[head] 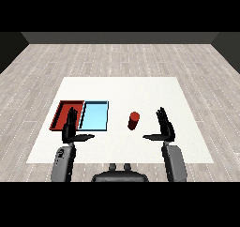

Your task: Pick the red can and put it in the red box

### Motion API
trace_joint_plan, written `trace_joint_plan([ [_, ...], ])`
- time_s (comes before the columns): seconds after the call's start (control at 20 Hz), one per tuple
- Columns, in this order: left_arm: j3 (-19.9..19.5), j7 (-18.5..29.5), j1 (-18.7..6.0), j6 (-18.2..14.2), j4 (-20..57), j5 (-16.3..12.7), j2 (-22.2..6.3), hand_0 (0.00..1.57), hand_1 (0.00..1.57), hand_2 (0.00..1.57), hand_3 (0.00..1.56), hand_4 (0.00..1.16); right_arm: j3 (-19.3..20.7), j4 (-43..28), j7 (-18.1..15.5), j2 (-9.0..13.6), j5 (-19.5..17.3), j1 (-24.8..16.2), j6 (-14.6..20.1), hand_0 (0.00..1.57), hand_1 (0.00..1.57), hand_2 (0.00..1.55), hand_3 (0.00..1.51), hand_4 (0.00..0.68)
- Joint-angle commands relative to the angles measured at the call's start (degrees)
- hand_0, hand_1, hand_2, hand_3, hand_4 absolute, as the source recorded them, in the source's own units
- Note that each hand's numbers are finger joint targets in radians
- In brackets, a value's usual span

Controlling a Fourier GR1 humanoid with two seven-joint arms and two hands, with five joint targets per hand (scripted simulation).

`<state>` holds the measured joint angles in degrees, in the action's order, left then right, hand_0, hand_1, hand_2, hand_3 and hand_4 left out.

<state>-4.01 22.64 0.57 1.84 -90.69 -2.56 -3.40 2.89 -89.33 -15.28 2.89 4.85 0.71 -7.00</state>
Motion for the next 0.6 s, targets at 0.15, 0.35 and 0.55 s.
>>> trace_joint_plan([
  [0.15, 0.9, -0.7, 3.0, 0.1, -2.0, 0.3, 0.5, 0.00, 0.00, 0.00, 0.00, 0.00, 1.4, 6.7, -1.7, -0.3, 0.3, 4.6, 0.8, 0.00, 0.00, 0.00, 0.00, 0.000],
  [0.35, 1.1, -1.8, 1.3, 0.3, -3.2, 0.2, 0.3, 0.00, 0.00, 0.00, 0.00, 0.00, -0.6, 4.4, -1.2, -1.4, 1.0, 2.8, 0.4, 0.00, 0.00, 0.00, 0.00, 0.000],
  [0.55, 2.7, -0.8, 2.5, -1.1, -2.6, 1.3, 2.0, 0.00, 0.00, 0.00, 0.00, 0.00, 1.4, 7.8, 0.8, 0.0, 2.9, 6.4, -0.6, 0.00, 0.00, 0.00, 0.00, 0.000],
])
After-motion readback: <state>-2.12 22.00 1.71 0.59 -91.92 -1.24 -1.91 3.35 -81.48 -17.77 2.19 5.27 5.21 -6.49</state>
